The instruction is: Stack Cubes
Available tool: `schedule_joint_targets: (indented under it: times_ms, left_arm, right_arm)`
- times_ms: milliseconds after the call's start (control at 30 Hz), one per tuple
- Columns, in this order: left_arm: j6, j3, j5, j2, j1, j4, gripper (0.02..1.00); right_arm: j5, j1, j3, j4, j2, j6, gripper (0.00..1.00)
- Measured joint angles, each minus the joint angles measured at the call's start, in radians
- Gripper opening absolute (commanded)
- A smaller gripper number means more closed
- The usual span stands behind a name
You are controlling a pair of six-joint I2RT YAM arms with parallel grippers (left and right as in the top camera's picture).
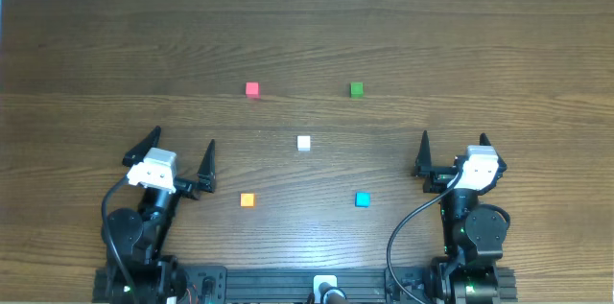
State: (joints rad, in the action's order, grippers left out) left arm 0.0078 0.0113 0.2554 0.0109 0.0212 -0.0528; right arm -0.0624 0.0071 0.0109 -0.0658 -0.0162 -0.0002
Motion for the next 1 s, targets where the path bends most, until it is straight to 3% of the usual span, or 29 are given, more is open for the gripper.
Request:
schedule_joint_targets:
  times_ms: [1000]
  left_arm:
    - [0.000, 0.000, 0.000, 0.074, 0.000, 0.000, 1.000]
  right_arm:
    - [0.000, 0.000, 0.000, 0.000, 0.000, 0.000, 0.991]
